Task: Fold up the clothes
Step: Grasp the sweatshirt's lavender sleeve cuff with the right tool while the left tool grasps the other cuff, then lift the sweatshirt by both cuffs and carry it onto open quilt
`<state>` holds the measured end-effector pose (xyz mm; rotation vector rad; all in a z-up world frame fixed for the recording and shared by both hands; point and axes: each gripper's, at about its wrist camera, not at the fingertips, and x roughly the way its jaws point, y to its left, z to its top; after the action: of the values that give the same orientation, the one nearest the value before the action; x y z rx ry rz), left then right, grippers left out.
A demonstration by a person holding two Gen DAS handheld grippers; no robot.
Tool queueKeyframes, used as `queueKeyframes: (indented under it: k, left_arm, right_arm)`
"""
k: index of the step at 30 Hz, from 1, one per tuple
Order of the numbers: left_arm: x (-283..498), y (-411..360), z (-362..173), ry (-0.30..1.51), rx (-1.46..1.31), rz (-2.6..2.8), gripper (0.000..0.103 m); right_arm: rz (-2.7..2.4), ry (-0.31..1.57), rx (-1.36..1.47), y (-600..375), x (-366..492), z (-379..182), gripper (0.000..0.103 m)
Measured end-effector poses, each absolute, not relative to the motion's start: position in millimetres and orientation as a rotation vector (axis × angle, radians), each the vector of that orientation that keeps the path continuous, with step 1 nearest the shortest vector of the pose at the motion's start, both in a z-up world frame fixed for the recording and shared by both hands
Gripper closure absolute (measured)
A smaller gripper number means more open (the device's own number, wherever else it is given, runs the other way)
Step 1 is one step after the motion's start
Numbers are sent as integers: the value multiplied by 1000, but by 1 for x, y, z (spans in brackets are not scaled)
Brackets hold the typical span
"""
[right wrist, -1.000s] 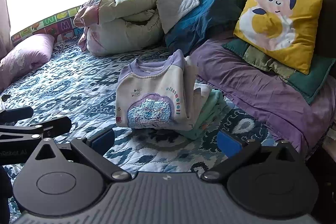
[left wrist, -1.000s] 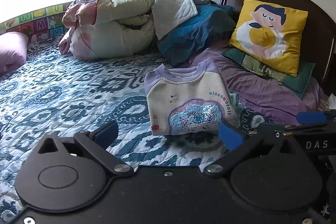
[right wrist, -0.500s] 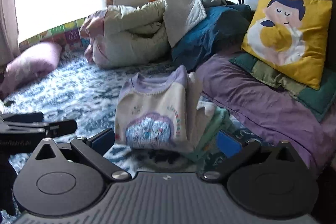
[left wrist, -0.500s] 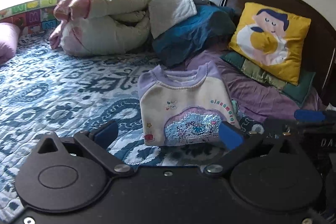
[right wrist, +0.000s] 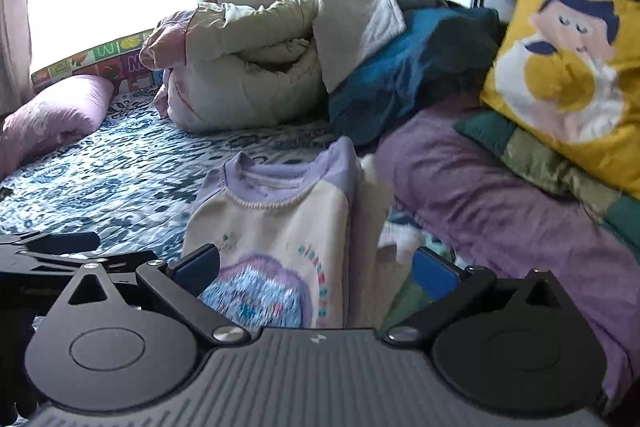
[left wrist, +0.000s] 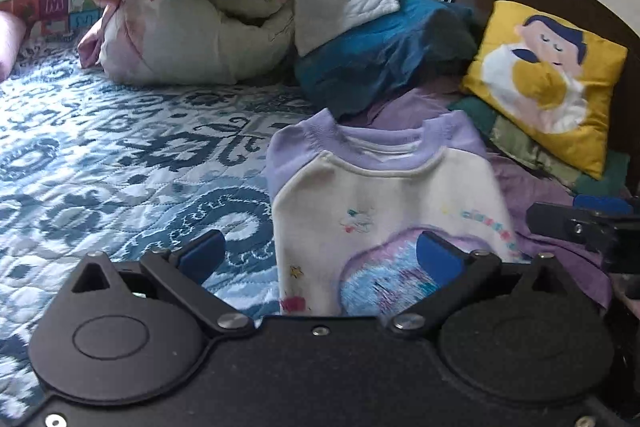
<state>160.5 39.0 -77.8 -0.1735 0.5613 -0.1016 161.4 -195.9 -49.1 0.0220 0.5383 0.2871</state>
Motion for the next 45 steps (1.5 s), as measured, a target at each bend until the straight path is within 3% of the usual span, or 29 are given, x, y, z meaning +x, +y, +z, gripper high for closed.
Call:
queueKeyframes:
  k: [6, 8, 10, 11, 14, 16, 17, 18, 21, 29, 37, 45]
  left_arm:
    - [195, 55, -109, 590, -274, -159, 5]
    - [203, 59, -118, 604, -303, -167, 11]
    - [211, 61, -125, 623, -324, -182, 22]
    - [215, 63, -128, 632, -335, -190, 23]
    - [224, 64, -137, 656, -359, -216, 36]
    - [225, 63, -138, 660, -369, -235, 69]
    - [223, 62, -136, 656, -365, -227, 77]
    - [219, 60, -132, 650, -353, -215, 97]
    - [206, 57, -119, 624, -310, -197, 99]
    - [140, 59, -38, 482, -262, -280, 99]
    - [60, 85, 55, 360, -237, -273, 100]
    - [-32, 125, 101, 294, -202, -191, 100]
  right_arm:
    - [310, 570, -10, -186, 194, -69, 30]
    - [311, 585, -24, -182, 201, -76, 35]
    - [326, 599, -35, -178, 204, -82, 46]
    - [328, 605, -42, -176, 205, -85, 52]
    - [322, 615, -61, -172, 208, -91, 60]
    - [318, 623, -67, -171, 209, -93, 68]
    - [316, 624, -69, -171, 209, -93, 73]
    - [320, 627, -67, -170, 210, -94, 82]
    - [323, 621, -82, -170, 209, -91, 93]
    - [372, 545, -76, -171, 177, -49, 94]
    - [495, 456, 34, -175, 124, 29, 94]
    - [672, 393, 82, -148, 71, 87, 94]
